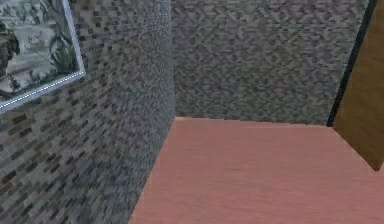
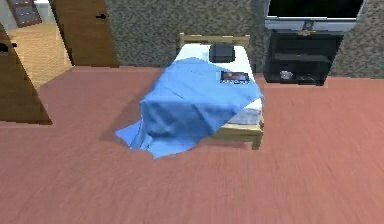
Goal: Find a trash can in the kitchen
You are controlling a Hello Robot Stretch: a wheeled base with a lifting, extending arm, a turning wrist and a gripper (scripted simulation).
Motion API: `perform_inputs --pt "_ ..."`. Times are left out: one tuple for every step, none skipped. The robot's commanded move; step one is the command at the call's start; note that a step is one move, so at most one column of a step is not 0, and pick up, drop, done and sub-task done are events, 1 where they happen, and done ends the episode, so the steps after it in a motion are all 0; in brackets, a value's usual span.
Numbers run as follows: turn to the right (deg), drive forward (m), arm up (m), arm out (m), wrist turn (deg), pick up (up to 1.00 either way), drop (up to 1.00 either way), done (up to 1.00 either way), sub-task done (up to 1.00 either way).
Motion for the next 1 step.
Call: perform_inputs --pt "45.0 0.0 0.0 0.0 0.0 0.0 0.0 0.0 0.0"
